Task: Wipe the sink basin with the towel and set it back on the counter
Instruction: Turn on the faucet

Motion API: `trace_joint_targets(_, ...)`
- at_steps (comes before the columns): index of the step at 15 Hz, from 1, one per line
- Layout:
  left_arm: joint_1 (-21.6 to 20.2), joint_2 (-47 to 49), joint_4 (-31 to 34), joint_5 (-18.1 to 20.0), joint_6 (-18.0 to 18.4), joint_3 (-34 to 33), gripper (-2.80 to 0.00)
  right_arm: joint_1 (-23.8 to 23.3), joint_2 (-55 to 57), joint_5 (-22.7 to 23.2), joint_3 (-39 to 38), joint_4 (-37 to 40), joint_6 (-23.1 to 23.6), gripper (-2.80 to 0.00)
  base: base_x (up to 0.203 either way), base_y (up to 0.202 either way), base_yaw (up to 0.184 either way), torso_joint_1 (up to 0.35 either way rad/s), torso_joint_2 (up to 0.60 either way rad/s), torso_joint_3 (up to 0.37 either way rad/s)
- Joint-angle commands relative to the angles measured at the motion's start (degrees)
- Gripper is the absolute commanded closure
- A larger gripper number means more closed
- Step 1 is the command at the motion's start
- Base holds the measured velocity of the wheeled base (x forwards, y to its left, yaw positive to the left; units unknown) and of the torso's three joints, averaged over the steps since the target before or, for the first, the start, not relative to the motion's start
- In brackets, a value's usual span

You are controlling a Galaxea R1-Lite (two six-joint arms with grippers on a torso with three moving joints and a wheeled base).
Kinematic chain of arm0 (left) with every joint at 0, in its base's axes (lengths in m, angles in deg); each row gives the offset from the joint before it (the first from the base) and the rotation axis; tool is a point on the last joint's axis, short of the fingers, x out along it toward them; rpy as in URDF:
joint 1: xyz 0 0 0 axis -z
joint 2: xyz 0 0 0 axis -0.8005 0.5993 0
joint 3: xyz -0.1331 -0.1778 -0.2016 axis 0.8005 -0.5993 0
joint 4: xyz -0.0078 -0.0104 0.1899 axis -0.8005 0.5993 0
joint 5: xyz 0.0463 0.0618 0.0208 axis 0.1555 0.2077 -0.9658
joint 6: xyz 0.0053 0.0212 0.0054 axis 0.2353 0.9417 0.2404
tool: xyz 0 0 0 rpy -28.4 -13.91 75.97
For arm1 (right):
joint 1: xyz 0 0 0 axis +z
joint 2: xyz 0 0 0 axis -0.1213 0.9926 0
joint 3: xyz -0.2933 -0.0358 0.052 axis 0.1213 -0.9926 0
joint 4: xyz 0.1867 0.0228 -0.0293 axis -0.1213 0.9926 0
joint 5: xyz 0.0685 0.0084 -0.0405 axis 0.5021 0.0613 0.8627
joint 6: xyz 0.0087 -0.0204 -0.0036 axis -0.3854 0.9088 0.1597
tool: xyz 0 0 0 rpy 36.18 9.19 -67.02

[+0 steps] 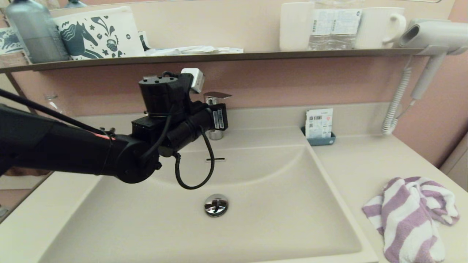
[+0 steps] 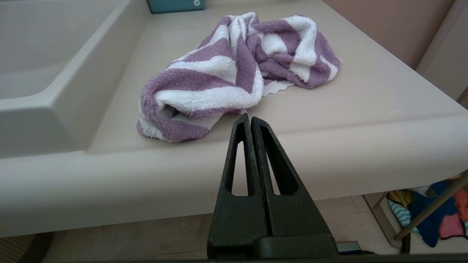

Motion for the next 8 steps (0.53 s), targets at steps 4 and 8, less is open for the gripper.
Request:
trace_joint_targets(4, -0.28, 2.75, -0.32, -1.02, -0.08, 4.92, 0.00, 0.00, -0.02, 0.00, 0.00, -0.02, -0.02, 0.00, 0.000, 0.000, 0.000, 0.000, 0.00, 0.000)
trace_joint_targets(8, -0.35, 2.74, -0.83, -3.37, -0.08, 5.94, 0.00, 0.00, -0.02, 0.00, 0.00, -0.02, -0.02, 0.00, 0.000, 0.000, 0.000, 0.000, 0.00, 0.000)
